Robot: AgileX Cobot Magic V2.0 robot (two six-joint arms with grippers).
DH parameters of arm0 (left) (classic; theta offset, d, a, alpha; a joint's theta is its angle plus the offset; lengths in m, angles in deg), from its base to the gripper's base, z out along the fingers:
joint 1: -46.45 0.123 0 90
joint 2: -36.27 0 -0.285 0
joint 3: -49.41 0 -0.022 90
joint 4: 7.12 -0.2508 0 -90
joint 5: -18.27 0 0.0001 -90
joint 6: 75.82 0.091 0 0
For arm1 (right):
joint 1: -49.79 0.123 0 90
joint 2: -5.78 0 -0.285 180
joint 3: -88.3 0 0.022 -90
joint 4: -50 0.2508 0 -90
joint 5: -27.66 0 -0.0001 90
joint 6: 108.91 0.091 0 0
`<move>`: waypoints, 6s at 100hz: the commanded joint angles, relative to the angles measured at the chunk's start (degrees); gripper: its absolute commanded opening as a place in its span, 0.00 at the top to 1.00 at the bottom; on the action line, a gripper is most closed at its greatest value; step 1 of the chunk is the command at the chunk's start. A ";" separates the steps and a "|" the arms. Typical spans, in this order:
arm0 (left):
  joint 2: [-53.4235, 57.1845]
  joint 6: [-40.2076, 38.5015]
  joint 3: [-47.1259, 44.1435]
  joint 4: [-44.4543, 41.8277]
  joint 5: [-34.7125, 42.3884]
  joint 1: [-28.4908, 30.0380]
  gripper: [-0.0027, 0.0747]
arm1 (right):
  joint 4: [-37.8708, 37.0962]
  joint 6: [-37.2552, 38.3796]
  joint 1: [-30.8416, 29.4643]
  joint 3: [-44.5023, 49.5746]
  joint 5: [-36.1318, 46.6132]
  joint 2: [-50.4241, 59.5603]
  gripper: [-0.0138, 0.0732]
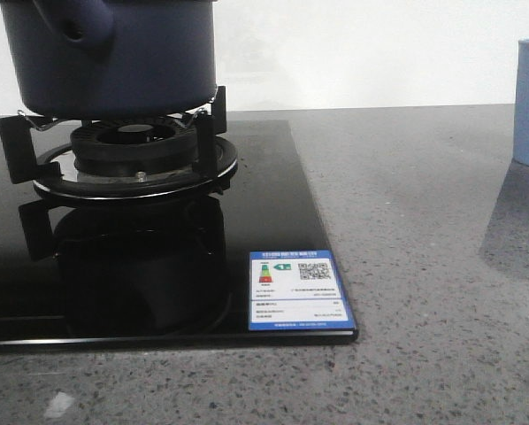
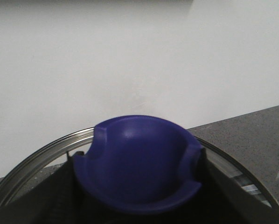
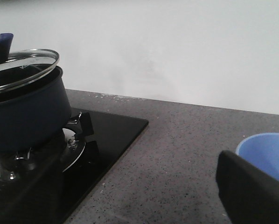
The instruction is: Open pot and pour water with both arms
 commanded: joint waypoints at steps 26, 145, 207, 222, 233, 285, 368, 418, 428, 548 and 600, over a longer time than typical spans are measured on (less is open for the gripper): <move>0.83 -0.24 2.12 -0.47 4.90 -0.39 0.46 | 2.61 -0.07 -0.37 -1.40 1.84 0.51 0.15; 12.77 0.04 2.12 -1.95 2.48 -0.28 0.28 | 6.40 -0.07 -0.37 -1.40 2.93 0.51 0.22; 33.79 0.04 -5.52 -2.89 -10.59 26.42 0.99 | 27.60 -20.02 -0.37 -1.07 -13.32 9.12 0.90; 42.99 0.04 -16.47 -2.41 -7.78 30.78 0.99 | 27.60 -24.63 -0.37 3.46 -19.98 13.94 0.91; 47.39 0.04 -23.60 -2.41 -5.71 29.44 0.99 | 27.73 -26.52 -0.37 8.90 -19.45 14.94 0.91; 52.94 0.04 -31.88 -2.79 -5.42 23.53 0.99 | 28.77 -29.38 4.99 14.47 -15.65 15.15 0.91; 52.94 0.04 -31.88 -2.79 -5.46 23.53 0.99 | 28.77 -29.38 4.99 14.47 -15.65 15.15 0.91; 72.79 -4.14 -49.84 -10.92 -9.26 25.28 0.99 | 28.77 -29.38 4.99 14.47 -15.65 15.15 0.91; 76.19 -7.14 -53.84 -11.02 -9.37 27.15 0.99 | 28.77 -29.38 4.99 14.47 -15.65 15.15 0.91; 80.32 -9.58 -54.64 -11.71 -14.44 26.86 0.99 | 28.67 -29.38 4.99 14.47 -15.89 15.15 0.91; 80.32 -9.58 -54.64 -11.71 -14.44 26.86 0.99 | 47.89 -45.17 15.15 14.47 -28.14 15.15 0.91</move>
